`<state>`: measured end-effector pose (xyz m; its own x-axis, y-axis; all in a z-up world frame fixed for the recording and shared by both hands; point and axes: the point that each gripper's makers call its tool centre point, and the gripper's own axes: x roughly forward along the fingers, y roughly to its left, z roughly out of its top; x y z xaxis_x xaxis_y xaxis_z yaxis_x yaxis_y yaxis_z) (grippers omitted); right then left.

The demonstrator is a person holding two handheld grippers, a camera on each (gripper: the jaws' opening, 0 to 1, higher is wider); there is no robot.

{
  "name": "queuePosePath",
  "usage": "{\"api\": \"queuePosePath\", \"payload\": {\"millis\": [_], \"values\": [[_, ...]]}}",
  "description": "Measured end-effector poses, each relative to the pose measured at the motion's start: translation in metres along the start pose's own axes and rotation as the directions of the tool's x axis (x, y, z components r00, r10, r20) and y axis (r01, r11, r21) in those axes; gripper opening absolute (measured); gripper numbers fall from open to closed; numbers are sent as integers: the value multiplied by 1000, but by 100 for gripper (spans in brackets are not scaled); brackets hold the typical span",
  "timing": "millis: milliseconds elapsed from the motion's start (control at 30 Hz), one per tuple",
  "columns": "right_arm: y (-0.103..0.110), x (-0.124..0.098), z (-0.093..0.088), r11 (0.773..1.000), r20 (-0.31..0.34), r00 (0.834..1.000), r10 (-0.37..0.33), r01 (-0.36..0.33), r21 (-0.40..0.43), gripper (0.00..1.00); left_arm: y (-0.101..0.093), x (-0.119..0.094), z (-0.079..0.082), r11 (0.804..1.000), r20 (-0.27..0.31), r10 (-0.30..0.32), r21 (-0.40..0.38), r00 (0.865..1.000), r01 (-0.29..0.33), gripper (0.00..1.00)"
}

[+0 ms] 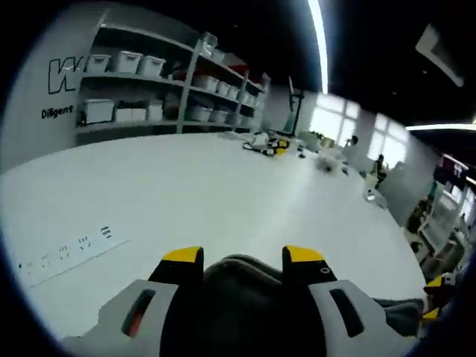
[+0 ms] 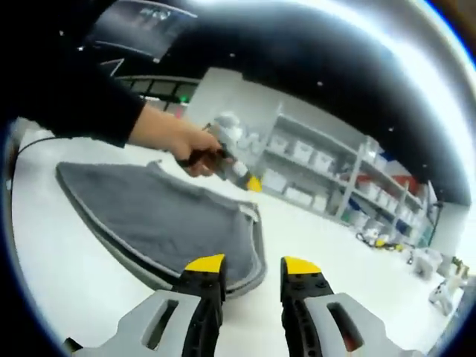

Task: Open the folded towel by lifting each exposed corner and separating the folded layers until the towel lies flat within the target outline without major curled edges

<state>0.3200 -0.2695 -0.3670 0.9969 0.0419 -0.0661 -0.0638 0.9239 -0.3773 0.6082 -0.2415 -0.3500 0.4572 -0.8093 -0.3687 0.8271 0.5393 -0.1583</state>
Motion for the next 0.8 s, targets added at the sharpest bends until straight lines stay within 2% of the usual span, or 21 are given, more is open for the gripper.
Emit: {"api": "queuePosePath", "payload": {"millis": [67,100,133,167,233,467,533,600,800], "values": [[3,-1,6,1000,10,1000,13,-13,-4,32,10,-3,-1,999,-19,27,26,999,-27,43],[4,0,6,1000,8,1000,14,-14,-4,40,13,-3,-1,999,-25,34,33,999,-33,43],[4,1,4,1000,-20,1000,9,-9,1,47,19,-3,-5,998,-49,52,48,997,-49,43],[9,1,1,999,-45,998,41,-40,13,51,24,-4,-9,995,-66,74,68,995,-70,43],[17,1,-1,996,-68,994,84,-81,47,47,31,-2,-14,990,-91,98,108,991,-88,43],[20,-1,6,992,-43,993,108,-105,68,34,30,0,-18,981,-100,107,173,989,-89,43],[20,-1,6,989,-42,992,121,-117,95,27,28,2,-20,973,-109,113,211,988,-88,40],[21,-1,6,986,-41,991,127,-122,114,28,28,3,-19,968,-103,122,231,987,-96,35],[25,0,0,979,-68,986,150,-139,146,31,25,9,-22,962,-118,115,262,986,-80,36]]}}
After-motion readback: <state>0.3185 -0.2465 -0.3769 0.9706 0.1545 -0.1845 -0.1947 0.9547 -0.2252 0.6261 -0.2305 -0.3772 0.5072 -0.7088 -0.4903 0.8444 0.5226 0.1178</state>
